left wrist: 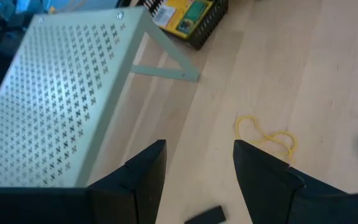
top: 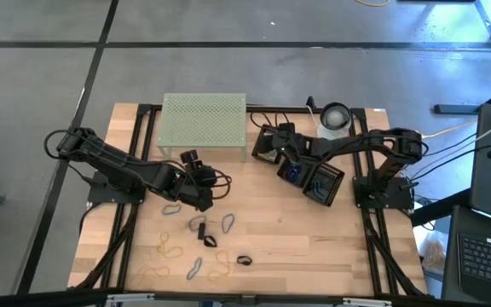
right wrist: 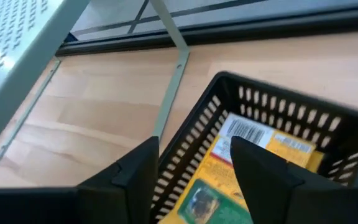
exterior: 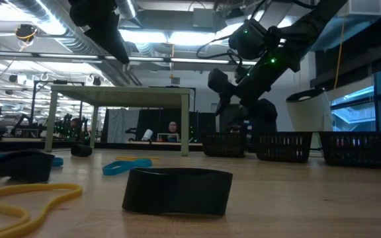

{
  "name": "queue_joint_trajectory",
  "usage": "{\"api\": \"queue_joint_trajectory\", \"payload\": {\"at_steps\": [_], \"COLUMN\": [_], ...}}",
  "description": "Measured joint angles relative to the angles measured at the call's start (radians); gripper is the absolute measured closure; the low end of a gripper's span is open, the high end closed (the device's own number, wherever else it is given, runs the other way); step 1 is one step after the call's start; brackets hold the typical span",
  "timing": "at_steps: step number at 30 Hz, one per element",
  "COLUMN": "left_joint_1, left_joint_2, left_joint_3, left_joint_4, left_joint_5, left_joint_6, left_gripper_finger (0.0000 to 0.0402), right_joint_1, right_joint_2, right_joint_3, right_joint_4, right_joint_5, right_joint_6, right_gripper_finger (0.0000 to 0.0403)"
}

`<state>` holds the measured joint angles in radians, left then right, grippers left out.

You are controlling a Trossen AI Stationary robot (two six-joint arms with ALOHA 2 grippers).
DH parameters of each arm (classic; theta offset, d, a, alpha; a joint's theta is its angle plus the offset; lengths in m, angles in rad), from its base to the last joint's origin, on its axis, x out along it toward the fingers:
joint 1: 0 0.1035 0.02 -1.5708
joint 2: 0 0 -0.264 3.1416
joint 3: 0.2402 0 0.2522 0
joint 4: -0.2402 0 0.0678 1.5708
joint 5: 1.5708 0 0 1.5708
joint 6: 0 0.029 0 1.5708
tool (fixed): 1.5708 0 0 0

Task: Pick & Place Office Desk Supplies
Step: Put the blue rubber band into the bottom black bin

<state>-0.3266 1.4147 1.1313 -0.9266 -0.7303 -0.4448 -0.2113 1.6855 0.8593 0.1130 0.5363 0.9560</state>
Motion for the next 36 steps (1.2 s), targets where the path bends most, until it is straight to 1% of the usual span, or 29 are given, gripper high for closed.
{"api": "queue_joint_trajectory", "payload": {"at_steps": [7,13,16,20,22,24,29,31,33,36], "left_joint_1": [0.000,-0.008,-0.007,-0.010,-0.014,-0.021,-0.033,-0.033,-0.028,-0.027], "left_joint_2": [0.000,0.001,0.001,0.001,0.002,0.001,0.002,0.001,0.002,0.001], "left_joint_3": [-0.017,-0.094,-0.132,-0.205,-0.248,-0.300,-0.424,-0.462,-0.485,-0.495], "left_joint_4": [-0.013,0.019,0.053,0.132,0.204,0.321,0.692,0.830,0.923,0.960], "left_joint_5": [0.094,0.137,0.206,0.326,0.384,0.428,0.439,0.438,0.438,0.432], "left_joint_6": [-0.098,-0.178,-0.187,-0.122,-0.079,-0.025,0.104,0.113,0.090,0.060], "left_gripper_finger": [0.0219,0.0219,0.0219,0.0219,0.0219,0.0219,0.0219,0.0219,0.0219,0.0219], "right_joint_1": [-0.016,-0.014,-0.006,0.027,0.052,0.082,0.155,0.184,0.211,0.250], "right_joint_2": [-0.048,-0.144,-0.204,-0.265,-0.283,-0.296,-0.308,-0.308,-0.308,-0.308], "right_joint_3": [0.000,0.000,0.000,0.000,0.000,0.000,0.000,0.000,0.000,0.000], "right_joint_4": [-0.003,-0.073,-0.122,-0.190,-0.226,-0.253,-0.324,-0.329,-0.330,-0.331], "right_joint_5": [-0.080,-0.085,-0.107,-0.198,-0.232,-0.243,-0.241,-0.237,-0.229,-0.211], "right_joint_6": [-0.111,-0.215,-0.250,-0.297,-0.318,-0.337,-0.343,-0.343,-0.336,-0.314], "right_gripper_finger": [0.0196,0.0206,0.0211,0.0216,0.0217,0.0218,0.0218,0.0218,0.0218,0.0218]}}
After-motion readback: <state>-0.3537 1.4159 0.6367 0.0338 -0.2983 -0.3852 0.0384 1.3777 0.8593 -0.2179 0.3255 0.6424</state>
